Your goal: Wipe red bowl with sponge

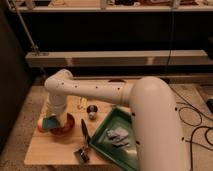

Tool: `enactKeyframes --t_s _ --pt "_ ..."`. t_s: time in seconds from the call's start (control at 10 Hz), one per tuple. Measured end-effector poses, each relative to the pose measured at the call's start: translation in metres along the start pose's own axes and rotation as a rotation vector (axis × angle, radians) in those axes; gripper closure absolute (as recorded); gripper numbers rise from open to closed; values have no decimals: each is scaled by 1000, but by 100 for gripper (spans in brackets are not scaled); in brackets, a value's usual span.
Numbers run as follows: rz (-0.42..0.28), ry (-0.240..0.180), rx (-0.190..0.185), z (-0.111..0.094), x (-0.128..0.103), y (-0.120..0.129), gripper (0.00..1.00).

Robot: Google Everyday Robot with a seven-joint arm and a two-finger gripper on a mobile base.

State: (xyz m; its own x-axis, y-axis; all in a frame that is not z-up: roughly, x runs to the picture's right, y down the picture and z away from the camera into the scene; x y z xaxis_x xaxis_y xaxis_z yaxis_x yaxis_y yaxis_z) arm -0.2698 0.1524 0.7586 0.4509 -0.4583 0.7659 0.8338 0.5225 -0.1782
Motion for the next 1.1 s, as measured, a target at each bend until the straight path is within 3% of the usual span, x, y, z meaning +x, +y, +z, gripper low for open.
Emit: enactKeyframes --t_s 0.4,0.7,1.1 --pt "2 -4 -11 -5 -6 26 100" --pt "32 17 -19 -11 0 43 100" --pt "86 62 -19 -17 24 51 100"
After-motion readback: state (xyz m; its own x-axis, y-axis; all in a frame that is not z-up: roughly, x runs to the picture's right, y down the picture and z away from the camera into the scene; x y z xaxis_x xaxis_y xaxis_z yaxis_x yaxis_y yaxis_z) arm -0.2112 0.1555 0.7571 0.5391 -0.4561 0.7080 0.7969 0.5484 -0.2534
